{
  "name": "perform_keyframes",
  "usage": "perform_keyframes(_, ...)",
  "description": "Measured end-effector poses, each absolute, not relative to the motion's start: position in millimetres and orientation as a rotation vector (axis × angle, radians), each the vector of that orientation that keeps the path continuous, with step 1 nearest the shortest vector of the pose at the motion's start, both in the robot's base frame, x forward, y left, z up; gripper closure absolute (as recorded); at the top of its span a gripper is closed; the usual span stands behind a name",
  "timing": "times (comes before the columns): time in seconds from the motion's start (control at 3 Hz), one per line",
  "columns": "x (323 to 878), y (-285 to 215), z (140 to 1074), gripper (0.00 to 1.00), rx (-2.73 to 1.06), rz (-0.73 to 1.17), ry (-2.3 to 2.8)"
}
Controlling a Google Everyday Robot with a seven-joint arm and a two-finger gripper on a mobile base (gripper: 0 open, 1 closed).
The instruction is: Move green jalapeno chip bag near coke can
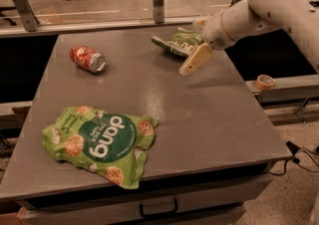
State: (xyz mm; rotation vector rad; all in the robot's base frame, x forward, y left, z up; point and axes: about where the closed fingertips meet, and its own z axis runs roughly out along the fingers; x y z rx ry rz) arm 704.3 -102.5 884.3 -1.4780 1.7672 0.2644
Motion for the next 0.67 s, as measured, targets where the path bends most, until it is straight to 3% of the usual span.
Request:
perform_keyframes(0.33, 728.3, -85.2, 868.8, 0.13, -1.426, 0.278, 1.764)
perform_keyframes(0.67, 744.5, -83.9, 860.3, 0.34, -1.365, 0.277, 1.788)
